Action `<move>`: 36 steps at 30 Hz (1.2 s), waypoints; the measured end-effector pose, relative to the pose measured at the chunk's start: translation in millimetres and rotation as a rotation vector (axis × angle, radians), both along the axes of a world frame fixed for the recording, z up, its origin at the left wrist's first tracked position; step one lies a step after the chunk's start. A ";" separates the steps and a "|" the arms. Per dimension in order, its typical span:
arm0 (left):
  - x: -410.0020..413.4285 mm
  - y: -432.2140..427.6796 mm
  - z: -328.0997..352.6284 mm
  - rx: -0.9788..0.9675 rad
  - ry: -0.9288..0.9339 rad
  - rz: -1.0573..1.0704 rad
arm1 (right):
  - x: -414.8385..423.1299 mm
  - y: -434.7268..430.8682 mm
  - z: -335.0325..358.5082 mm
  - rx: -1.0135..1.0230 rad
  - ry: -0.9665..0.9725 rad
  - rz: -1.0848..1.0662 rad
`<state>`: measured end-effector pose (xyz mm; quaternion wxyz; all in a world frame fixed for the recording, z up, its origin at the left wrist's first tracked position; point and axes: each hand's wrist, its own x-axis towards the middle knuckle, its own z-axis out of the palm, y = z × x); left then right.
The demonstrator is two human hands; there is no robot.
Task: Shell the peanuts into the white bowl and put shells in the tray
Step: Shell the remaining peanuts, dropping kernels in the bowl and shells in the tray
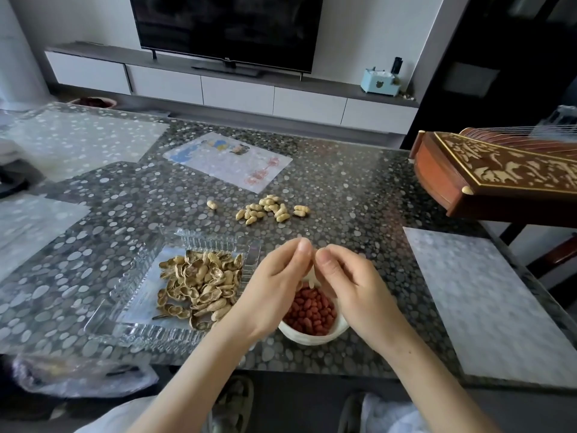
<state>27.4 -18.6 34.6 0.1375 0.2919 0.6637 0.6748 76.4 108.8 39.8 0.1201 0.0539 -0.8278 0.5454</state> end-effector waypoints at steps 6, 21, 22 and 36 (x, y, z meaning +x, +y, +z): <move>-5.4 4.1 -6.8 -0.094 0.127 0.004 | 0.1 4.6 -2.5 -0.050 -0.005 -0.040; -5.4 8.3 -0.4 0.183 -0.184 -0.136 | -0.7 -5.3 -0.6 -0.051 0.211 -0.105; -5.8 7.8 -1.0 0.176 -0.185 -0.141 | -1.8 -3.1 -3.3 0.036 0.265 -0.129; 2.6 9.6 -6.7 -0.019 0.028 0.018 | -4.4 -19.2 -20.6 0.017 0.196 -0.430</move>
